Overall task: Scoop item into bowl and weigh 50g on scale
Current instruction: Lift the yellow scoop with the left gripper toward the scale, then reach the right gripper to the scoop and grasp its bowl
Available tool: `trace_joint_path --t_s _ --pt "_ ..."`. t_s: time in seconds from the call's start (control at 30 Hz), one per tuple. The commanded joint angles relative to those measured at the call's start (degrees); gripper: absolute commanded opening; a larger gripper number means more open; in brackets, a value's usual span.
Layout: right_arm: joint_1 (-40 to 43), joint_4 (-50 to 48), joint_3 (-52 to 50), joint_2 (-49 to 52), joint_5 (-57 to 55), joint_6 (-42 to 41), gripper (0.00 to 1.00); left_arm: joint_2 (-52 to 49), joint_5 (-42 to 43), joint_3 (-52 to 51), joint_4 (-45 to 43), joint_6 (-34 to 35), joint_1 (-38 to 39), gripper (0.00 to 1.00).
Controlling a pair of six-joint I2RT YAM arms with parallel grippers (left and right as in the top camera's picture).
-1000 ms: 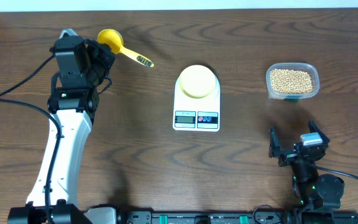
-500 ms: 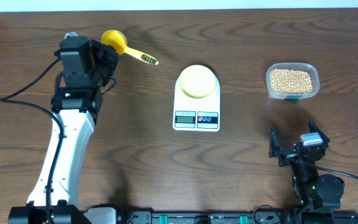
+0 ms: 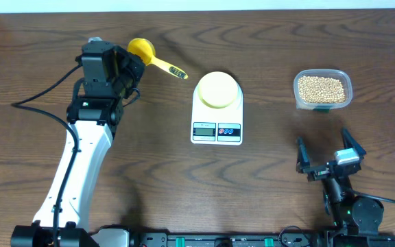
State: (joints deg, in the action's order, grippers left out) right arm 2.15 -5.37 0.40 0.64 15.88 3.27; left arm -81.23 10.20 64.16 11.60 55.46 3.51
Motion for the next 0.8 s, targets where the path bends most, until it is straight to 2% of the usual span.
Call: trace_joint_path --t_s 0.0,0.23,0.47,0.67,0.77 --pt "-0.3 -0.9 0.7 0.5 8.1 -2.5 0.99 -0.4 -0.2 0.2 -0.1 -0.7 0.2 0.08" --pt "-0.3 -2.4 8.2 10.4 16.3 -8.0 0.99 -0.4 -0.2 0.2 -0.6 -0.7 0.4 0.08" --pt "-0.3 -2.3 24.9 33.1 28.4 -8.0 0.99 -0.4 -0.2 0.2 -0.5 -0.4 1.4 0.08" --pt "-0.3 -2.6 42.1 54.8 42.8 -12.3 0.99 -0.4 -0.5 0.2 -1.6 8.3 2.1 0.08" --pt "-0.7 -2.6 51.2 65.7 49.8 -15.1 0.99 -0.4 -1.9 0.2 -1.8 15.1 2.1 0.08"
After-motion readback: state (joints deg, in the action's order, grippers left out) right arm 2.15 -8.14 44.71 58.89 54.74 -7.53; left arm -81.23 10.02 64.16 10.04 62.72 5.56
